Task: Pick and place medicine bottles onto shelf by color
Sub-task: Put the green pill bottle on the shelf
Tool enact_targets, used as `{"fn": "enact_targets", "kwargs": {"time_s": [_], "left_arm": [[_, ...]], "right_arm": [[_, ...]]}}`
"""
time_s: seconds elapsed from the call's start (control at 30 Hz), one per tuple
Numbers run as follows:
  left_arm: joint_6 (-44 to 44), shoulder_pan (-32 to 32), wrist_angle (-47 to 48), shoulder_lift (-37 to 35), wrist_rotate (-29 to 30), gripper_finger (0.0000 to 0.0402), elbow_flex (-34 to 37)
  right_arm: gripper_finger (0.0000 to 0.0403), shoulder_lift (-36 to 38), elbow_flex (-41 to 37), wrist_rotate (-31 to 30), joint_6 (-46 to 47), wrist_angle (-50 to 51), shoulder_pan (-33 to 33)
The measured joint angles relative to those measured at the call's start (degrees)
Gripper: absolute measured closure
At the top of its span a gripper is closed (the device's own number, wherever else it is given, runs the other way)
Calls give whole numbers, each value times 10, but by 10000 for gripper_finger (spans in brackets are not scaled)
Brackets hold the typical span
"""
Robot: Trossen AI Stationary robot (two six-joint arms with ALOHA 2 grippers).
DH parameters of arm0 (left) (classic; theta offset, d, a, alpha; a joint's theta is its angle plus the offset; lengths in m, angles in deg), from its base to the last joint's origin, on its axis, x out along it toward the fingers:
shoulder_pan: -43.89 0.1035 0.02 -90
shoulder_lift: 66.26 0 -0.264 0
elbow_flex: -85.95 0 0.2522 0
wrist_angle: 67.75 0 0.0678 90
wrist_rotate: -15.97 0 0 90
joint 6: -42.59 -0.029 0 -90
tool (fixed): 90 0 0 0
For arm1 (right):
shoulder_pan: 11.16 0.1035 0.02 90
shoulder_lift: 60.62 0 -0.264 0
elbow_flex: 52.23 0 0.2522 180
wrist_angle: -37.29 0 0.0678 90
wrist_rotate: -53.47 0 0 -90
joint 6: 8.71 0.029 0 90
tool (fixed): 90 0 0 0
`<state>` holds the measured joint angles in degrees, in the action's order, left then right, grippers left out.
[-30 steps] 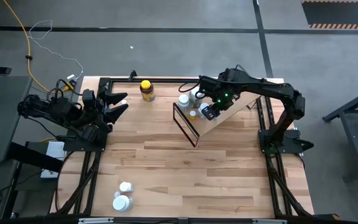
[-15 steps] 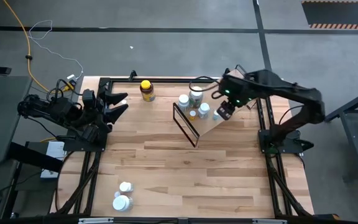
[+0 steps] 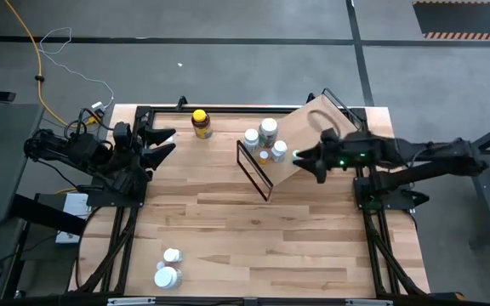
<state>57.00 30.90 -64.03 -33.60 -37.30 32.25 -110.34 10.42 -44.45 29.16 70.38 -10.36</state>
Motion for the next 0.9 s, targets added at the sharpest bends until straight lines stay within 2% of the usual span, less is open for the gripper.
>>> {"fn": "enact_targets", "kwargs": {"time_s": [0.13,0.23,0.53,0.63,0.7,0.77,0.83,0.9], "left_arm": [[0,0,2,0,3,124,0],[0,0,12,3,20,124,0],[43,0,58,17,19,124,0],[87,5,94,29,74,124,-8],[122,20,171,46,112,124,-36],[177,52,295,69,127,124,-80],[259,101,448,100,114,124,-134],[329,164,598,135,72,124,-183]], "right_arm": [[203,18,-73,-14,-56,-231,5],[203,17,-100,-7,-100,-311,5],[203,17,-103,9,-137,-321,5],[203,17,-103,4,-121,-321,5],[203,17,-103,4,-109,-321,5],[203,17,-103,3,-109,-321,5],[203,17,-103,-5,-109,-321,5],[203,17,-103,-11,-107,-321,5]]}}
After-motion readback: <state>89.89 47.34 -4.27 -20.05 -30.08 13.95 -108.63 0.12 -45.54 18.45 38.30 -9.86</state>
